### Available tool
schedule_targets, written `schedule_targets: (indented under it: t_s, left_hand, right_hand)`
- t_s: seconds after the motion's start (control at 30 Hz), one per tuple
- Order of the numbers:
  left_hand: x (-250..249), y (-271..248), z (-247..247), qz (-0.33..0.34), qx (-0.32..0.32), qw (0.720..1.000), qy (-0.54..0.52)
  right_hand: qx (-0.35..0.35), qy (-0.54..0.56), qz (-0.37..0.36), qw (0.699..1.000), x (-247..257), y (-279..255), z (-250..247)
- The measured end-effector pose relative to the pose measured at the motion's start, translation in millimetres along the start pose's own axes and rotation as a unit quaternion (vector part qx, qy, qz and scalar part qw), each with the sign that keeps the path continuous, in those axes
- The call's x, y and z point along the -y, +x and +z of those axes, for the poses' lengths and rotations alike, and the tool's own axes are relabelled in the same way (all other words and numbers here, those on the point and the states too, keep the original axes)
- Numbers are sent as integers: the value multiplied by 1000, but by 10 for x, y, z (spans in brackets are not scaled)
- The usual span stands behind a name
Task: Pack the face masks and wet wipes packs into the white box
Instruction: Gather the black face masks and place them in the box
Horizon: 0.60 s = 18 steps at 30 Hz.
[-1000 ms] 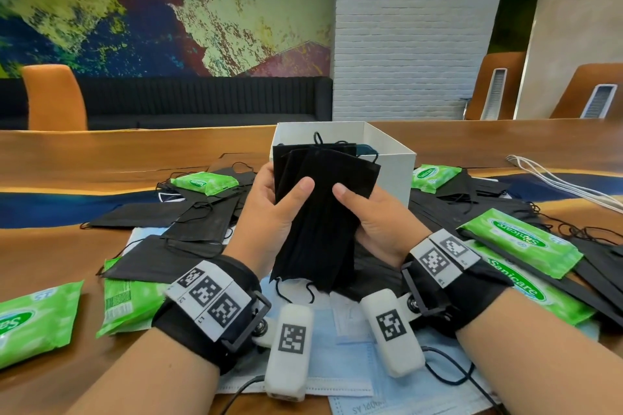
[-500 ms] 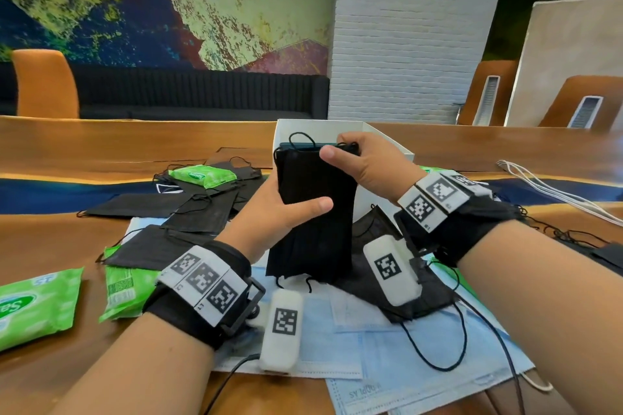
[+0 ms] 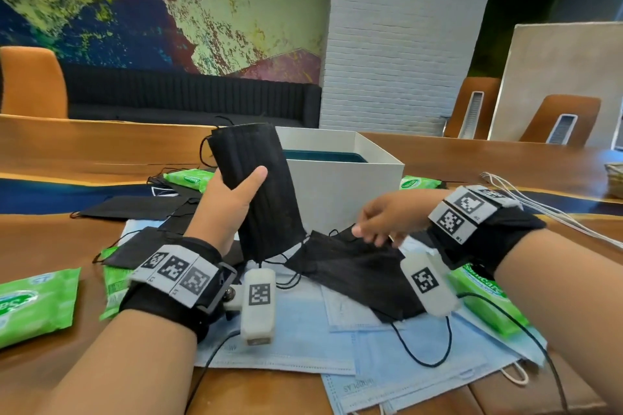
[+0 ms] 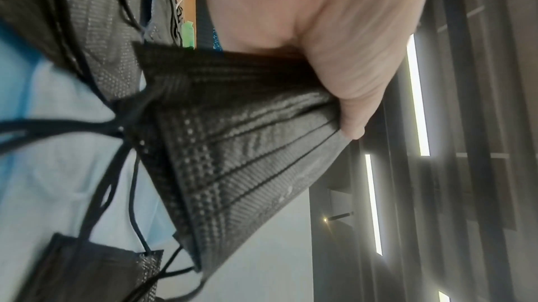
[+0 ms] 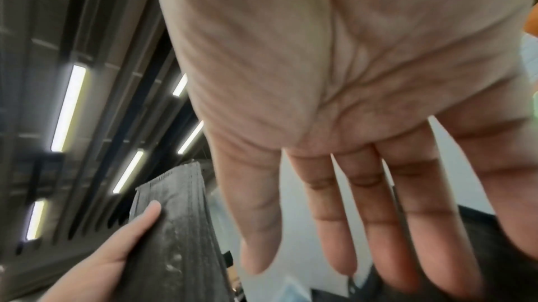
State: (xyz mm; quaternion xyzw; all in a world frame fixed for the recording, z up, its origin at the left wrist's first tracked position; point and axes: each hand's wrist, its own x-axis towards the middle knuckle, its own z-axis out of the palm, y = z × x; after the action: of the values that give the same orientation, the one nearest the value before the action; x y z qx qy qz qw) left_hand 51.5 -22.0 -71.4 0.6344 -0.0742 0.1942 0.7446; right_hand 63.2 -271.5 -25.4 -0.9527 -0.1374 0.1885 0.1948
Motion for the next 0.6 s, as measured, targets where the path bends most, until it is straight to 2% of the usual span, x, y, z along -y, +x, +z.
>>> schedule_targets:
  t_s: [0.1,0.27,0.47,0.53,0.6]
  left_hand:
    - [-28,-30,24,3,6,1000,-3]
    - [-110,-70,27,-34,18,999,-37]
    - [-131,-92,30,-42,17,997,-60]
    - [-131,-94,30,-46,14,997,-68]
    - [-127,-88,16,-54,13,995,-80]
  right_hand:
    - [17,-50,34,998,-82,3,63]
    - [24,-125,87,988,-100,69,190]
    - [-11,-230,76,970,-53,55,279]
    - [-15,-198,63,978,-45,38,241]
    - [-19,-101,64,993,-76,4,188]
